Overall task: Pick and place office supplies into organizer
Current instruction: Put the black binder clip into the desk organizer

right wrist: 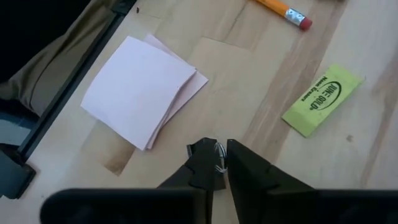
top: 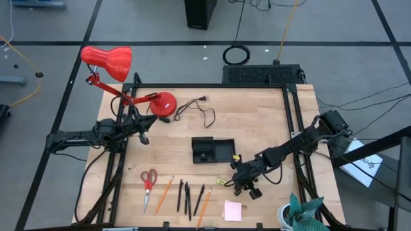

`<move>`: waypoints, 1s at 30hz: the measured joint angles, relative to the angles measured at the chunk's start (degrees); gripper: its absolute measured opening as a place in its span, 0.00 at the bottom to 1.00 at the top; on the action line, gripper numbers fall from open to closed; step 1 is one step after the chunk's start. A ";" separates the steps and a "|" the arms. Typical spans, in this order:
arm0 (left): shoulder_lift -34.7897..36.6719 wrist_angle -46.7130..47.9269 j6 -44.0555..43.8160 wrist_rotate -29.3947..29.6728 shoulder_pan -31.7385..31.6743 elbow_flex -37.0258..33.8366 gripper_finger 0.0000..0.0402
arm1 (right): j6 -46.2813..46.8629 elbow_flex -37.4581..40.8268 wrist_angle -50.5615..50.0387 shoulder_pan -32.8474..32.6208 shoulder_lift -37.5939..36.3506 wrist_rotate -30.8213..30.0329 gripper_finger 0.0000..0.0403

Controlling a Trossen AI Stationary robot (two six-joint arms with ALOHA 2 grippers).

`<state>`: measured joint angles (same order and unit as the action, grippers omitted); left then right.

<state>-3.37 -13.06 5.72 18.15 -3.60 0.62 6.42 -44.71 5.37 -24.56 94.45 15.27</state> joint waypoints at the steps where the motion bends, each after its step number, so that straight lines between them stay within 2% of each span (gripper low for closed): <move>1: 0.02 0.00 0.00 0.00 -0.02 0.00 0.10 | 0.00 0.00 0.00 0.00 0.00 0.00 0.07; 6: 0.02 0.00 0.00 0.00 -0.02 0.00 0.10 | -1.66 0.00 0.04 0.00 0.00 0.02 0.01; 14: 0.02 0.00 0.01 0.00 0.00 0.00 0.10 | -2.60 -0.55 -0.26 -0.82 -0.64 -0.36 0.00; 19: 0.02 0.00 0.02 0.00 -0.02 0.00 0.10 | -6.11 -3.88 -1.95 -1.09 -3.25 -3.27 0.00; 21: 0.01 -0.02 0.02 0.00 -0.01 0.00 0.10 | -7.27 -5.06 -4.51 -1.14 -4.52 -7.25 0.00; 25: 0.02 -0.04 0.02 0.00 -0.01 0.00 0.10 | -10.29 -7.35 -7.65 -1.06 -6.53 -19.03 0.00; 30: 0.01 0.00 0.04 0.00 0.00 0.00 0.10 | -16.61 -10.56 -6.52 -0.48 -6.81 -32.85 0.00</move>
<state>-3.37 -13.06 5.76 18.15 -3.60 0.62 -10.20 -55.26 -1.16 -25.03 87.64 -17.58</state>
